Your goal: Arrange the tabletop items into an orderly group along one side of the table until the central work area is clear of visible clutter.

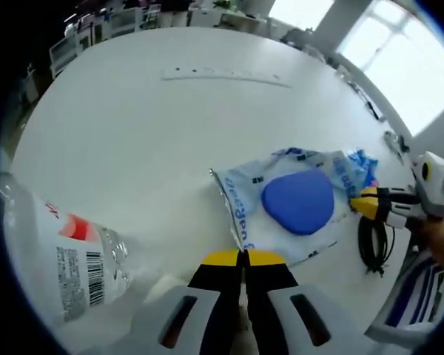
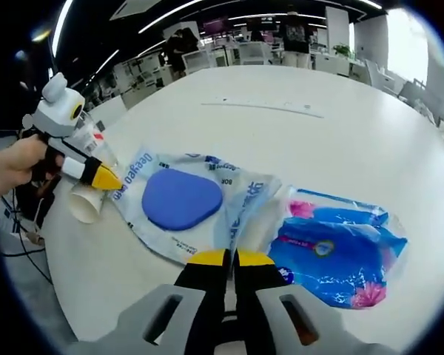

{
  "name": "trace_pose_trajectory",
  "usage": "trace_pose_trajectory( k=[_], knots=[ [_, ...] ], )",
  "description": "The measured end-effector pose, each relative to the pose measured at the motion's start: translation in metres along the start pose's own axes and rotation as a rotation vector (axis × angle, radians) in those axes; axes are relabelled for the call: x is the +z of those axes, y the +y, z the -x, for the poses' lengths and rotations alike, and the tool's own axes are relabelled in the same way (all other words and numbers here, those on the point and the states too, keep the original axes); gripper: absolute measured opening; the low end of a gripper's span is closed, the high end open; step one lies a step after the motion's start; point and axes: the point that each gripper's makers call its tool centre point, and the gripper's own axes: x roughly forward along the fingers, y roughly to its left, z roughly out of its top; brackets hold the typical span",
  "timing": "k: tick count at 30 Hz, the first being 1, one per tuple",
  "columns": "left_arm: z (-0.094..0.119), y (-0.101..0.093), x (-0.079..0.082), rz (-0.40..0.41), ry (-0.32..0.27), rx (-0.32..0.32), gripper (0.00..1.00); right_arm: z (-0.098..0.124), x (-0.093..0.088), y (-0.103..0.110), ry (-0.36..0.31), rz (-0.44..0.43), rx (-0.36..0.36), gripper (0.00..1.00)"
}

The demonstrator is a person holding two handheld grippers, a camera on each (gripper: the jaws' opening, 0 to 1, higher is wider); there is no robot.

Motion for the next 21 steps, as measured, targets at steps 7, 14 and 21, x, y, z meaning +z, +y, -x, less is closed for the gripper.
trace_pose_trajectory(
  k=[7, 14, 21],
  knots=[
    [-0.0032, 0.0015, -0.0046, 0.012, -0.003, 0.001, 0.00, -0.0017, -0.0038, -0.0016, 0.014, -0.038, 0.003, 0.00],
    [-0.0022, 0.0002, -0.0055, 0.012, 0.003, -0.003, 0.00, -0.0058, -0.0069, -0.0029, 0.016, -0.036, 0.001, 0.00],
    [-0.0045, 0.0009, -0.0051, 0.016, -0.002, 0.003, 0.00, -0.0071, -0.0067, -0.0047, 0.010, -0.070, 0.009, 0.00]
  ],
)
